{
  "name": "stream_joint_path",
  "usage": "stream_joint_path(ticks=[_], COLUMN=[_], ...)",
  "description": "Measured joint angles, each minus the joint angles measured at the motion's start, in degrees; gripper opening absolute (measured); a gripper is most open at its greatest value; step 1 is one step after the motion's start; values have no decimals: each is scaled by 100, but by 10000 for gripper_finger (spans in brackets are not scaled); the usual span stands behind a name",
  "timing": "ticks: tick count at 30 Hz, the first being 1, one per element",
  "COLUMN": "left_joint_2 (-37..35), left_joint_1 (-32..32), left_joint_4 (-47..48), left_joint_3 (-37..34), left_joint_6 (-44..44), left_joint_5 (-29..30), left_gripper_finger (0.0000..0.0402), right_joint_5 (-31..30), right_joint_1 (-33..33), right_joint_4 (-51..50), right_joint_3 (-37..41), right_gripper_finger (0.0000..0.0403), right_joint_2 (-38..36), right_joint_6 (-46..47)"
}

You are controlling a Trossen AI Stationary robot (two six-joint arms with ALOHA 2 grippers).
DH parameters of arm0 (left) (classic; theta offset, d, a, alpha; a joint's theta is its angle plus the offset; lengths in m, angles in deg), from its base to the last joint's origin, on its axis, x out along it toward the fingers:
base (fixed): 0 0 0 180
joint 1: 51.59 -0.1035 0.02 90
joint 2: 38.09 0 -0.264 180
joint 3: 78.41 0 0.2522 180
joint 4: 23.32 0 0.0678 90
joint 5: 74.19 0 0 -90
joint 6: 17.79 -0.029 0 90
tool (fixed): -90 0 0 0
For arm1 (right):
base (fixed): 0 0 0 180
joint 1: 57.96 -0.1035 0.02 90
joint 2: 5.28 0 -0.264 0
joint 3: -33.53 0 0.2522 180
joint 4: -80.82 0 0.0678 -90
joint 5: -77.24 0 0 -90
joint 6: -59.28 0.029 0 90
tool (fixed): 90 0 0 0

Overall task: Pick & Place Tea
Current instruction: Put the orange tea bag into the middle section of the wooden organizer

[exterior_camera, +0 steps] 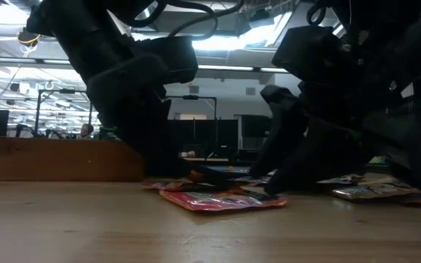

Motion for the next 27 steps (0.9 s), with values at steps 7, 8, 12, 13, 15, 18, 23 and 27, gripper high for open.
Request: stream_joint_path(ticks=[7, 8, 12, 13, 15, 18, 23, 27], left_joint_2=[0, 0, 0, 0, 0, 0, 175, 280], left_joint_1=[-1, -2, -1, -1, -2, -2, -1, 0], left_joint_4=[-24, -44, -163, -181, -179, -181, -452, -563], left_joint_3=[0, 0, 0, 0, 0, 0, 1, 24], left_joint_6=[96, 99, 99, 99, 99, 127, 127, 35], left_joint_5=[-35, -34, -36, -36, -36, -36, -100, -97], left_gripper_finger=[4, 3, 2, 3, 4, 2, 4, 2], right_joint_5=[2, 2, -3, -4, -7, -9, -34, -107], right_joint_1=[4, 8, 15, 15, 15, 15, 15, 15], right_joint_4=[97, 99, 134, 132, 133, 132, 254, 495], right_joint_3=[3, 4, 7, 7, 7, 7, 7, -2], right_gripper_finger=[149, 149, 149, 149, 149, 149, 149, 149], right_joint_2=[2, 2, 2, 2, 2, 2, 113, 249], right_joint_6=[-51, -53, -52, -53, -51, -51, -67, -75])
